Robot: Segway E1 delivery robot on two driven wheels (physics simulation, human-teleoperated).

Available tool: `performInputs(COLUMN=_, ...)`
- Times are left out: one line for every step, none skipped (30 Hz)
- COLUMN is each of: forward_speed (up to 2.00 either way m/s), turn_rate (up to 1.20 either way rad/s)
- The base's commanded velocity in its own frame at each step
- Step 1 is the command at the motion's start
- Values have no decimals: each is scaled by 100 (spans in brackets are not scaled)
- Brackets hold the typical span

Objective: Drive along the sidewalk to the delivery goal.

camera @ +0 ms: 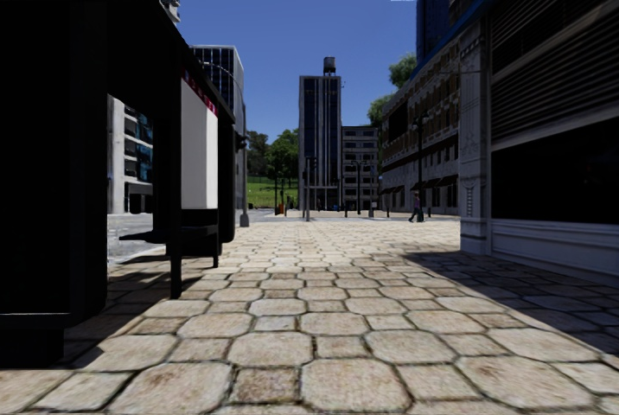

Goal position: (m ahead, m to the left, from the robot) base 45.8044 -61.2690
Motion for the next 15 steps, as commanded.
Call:
performInputs(forward_speed=200, turn_rate=-36)
performInputs(forward_speed=200, turn_rate=-36)
performInputs(forward_speed=200, turn_rate=-36)
performInputs(forward_speed=200, turn_rate=-36)
performInputs(forward_speed=200, turn_rate=-36)
performInputs(forward_speed=200, turn_rate=-36)
performInputs(forward_speed=200, turn_rate=-36)
performInputs(forward_speed=200, turn_rate=-36)
performInputs(forward_speed=200, turn_rate=-36)
performInputs(forward_speed=200, turn_rate=-36)
performInputs(forward_speed=200, turn_rate=-36)
performInputs(forward_speed=200, turn_rate=-36)
performInputs(forward_speed=200, turn_rate=0)
performInputs(forward_speed=200, turn_rate=0)
performInputs(forward_speed=200, turn_rate=0)
